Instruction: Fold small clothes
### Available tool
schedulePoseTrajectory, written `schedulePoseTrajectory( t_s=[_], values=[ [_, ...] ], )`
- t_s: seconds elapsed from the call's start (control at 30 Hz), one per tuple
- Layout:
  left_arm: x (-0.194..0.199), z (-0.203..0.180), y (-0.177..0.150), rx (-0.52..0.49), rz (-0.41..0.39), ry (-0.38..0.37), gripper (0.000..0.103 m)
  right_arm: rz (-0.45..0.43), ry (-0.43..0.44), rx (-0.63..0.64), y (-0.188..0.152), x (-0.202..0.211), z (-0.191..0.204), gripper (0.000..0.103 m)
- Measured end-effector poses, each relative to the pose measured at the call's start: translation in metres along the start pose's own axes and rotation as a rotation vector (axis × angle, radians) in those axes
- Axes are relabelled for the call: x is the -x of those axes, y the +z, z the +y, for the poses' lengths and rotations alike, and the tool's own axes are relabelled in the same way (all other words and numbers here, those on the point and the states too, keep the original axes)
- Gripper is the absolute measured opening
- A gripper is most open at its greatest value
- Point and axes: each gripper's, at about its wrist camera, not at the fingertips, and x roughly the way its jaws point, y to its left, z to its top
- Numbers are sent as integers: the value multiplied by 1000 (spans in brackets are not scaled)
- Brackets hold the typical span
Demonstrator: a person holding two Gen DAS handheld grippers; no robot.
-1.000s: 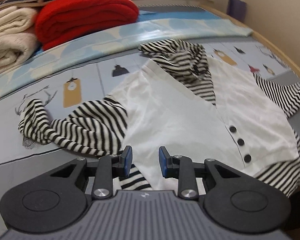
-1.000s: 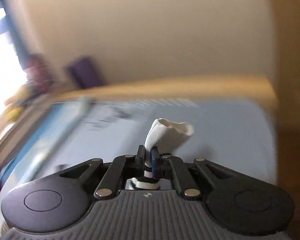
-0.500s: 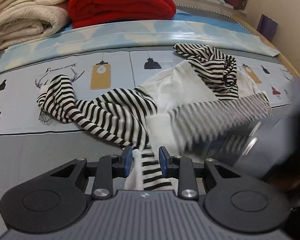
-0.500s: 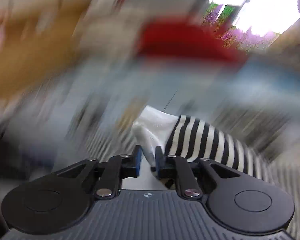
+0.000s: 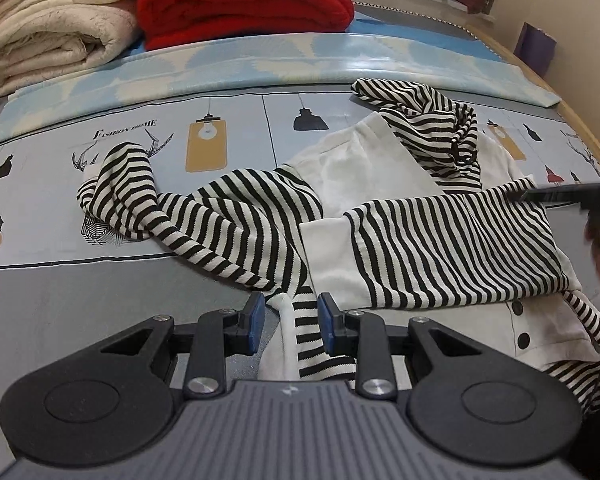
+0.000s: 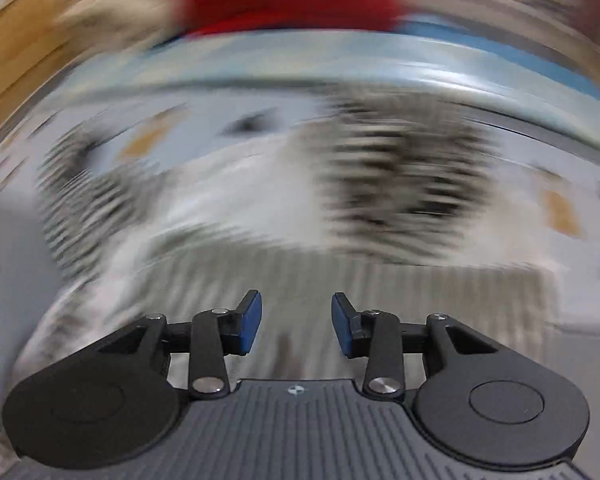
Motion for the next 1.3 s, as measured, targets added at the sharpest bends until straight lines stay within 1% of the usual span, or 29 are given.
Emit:
schedulePoseTrajectory(
  t_s=[0.1, 0.2, 0.23, 0.27, 0.3, 0.37, 0.4, 0.47, 0.5, 0.53, 0.57, 0.6, 0.63, 0.73, 0.8, 0.87, 0.9, 0.93, 1.0, 1.07, 1.1, 1.13, 1.17, 1.2, 1.23, 1.27, 1.3],
  values=[
    [0, -2, 0, -6, 1, -1, 32, -55, -141, -234, -3, 3, -83, 42],
    [-1, -1, 1, 0, 0, 0, 32, -79, -216, -430, -13, -3, -150, 42],
    [-3, -1, 1, 3, 3, 2, 32, -83, -222, -489, -19, -7, -167, 44],
    [-4, -1, 2, 6, 8, 5, 32, -83, -200, -548, -24, -14, -182, 44],
    [-6, 0, 3, 6, 12, 6, 32, -71, -160, -591, -27, -20, -194, 44],
    [-9, -1, 4, 3, 17, 6, 32, -44, -82, -621, -29, -31, -205, 44],
    [-11, -2, 5, -1, 21, 7, 32, -38, -58, -611, -29, -36, -204, 44],
    [-14, -4, 7, -7, 25, 6, 32, -33, -58, -551, -24, -35, -199, 44],
    [-16, -5, 8, -9, 24, 4, 32, -29, -73, -505, -20, -39, -195, 39],
    [-17, -6, 9, -12, 25, 4, 32, -24, -94, -470, -14, -43, -191, 12],
    [-19, -7, 9, -15, 29, 7, 32, -20, -107, -457, -11, -47, -192, 5],
    [-21, -8, 10, -19, 31, 13, 32, -15, -89, -469, -9, -47, -197, 4],
    [-21, -8, 11, -25, 31, 17, 32, -38, -85, -490, -5, -43, -203, 4],
    [-23, -8, 12, -27, 30, 15, 32, -162, -178, -538, 6, -22, -222, 4],
    [-23, -8, 12, -25, 32, 12, 32, -203, -235, -511, 12, -16, -228, 4],
    [-23, -8, 13, -28, 30, 12, 32, -220, -213, -518, 9, -14, -233, 5],
    [-23, -7, 13, -28, 31, 14, 32, -211, -213, -519, 8, -15, -235, 8],
    [-23, -7, 12, -28, 32, 15, 32, -190, -240, -513, 7, -16, -235, 12],
    [-22, -6, 12, -25, 30, 18, 32, -180, -289, -505, 4, -11, -236, 13],
    [-20, -4, 12, -20, 25, 18, 32, -189, -305, -497, -1, 0, -236, 13],
    [-18, -3, 12, -18, 21, 18, 32, -196, -299, -487, -4, 7, -234, 13],
    [-17, -1, 12, -14, 17, 19, 32, -197, -269, -464, -6, 13, -231, 13],
    [-16, 0, 11, -10, 14, 20, 32, -193, -224, -428, -10, 16, -226, 13],
    [-15, 2, 11, -5, 13, 21, 32, -180, -157, -388, -15, 18, -220, 13],
    [-14, 3, 11, -1, 12, 22, 32, -147, -78, -348, -20, 18, -213, 13],
    [-13, 5, 11, 4, 10, 23, 32, -88, -5, -290, -29, 14, -205, 13],
    [-12, 7, 11, 11, 6, 27, 32, -36, 10, -240, -37, 11, -199, 13]
  ],
)
